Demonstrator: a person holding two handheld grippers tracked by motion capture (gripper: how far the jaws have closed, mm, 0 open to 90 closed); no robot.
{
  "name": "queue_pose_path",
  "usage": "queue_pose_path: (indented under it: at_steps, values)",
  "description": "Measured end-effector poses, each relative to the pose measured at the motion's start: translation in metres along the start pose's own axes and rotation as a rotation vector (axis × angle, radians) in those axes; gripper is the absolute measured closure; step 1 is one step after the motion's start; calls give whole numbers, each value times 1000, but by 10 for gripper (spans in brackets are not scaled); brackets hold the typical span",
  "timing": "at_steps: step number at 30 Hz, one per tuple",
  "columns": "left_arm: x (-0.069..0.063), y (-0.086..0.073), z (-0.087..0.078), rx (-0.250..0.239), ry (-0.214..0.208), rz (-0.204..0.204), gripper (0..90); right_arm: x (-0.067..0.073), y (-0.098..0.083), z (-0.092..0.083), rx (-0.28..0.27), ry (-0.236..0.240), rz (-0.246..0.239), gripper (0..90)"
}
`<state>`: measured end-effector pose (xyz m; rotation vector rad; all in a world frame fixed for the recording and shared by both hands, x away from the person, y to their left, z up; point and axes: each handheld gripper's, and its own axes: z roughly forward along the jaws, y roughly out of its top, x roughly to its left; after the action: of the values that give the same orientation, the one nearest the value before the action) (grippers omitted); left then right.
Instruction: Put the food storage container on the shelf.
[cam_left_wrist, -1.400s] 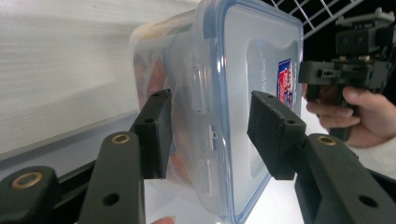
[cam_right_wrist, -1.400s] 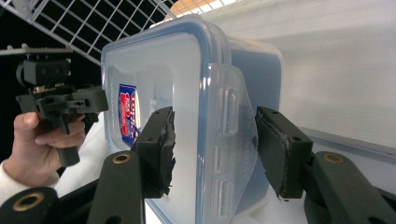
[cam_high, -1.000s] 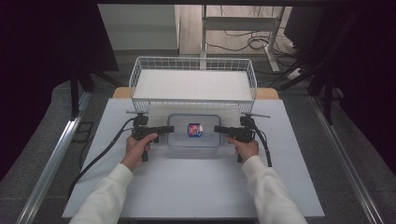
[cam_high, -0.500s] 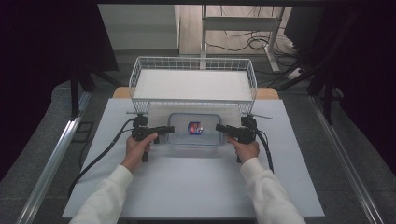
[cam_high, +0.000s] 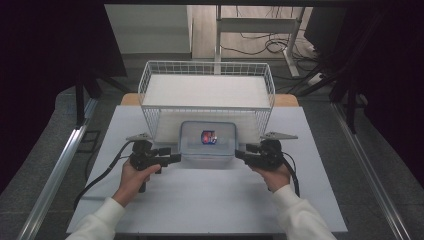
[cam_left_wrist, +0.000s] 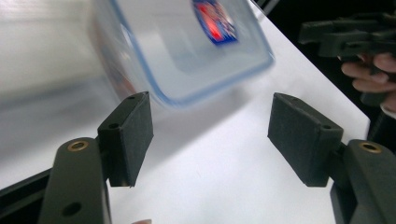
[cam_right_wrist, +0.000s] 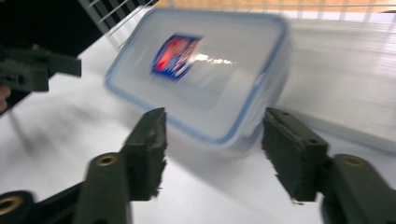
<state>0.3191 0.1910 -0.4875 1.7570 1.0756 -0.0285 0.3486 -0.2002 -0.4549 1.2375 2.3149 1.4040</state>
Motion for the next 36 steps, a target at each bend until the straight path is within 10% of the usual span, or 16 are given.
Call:
queue_pose_path:
  at_steps: [17,28,36]
  values:
    - [-35,-49,-22,98,61,162,292,45,-30,31,185,1,-269,890]
    - [-37,-50,-25,99,62,165,289,65,-25,93,237,-31,-318,891]
    - [-37,-49,-29,93,72,178,287,59,-20,117,216,-66,-263,892]
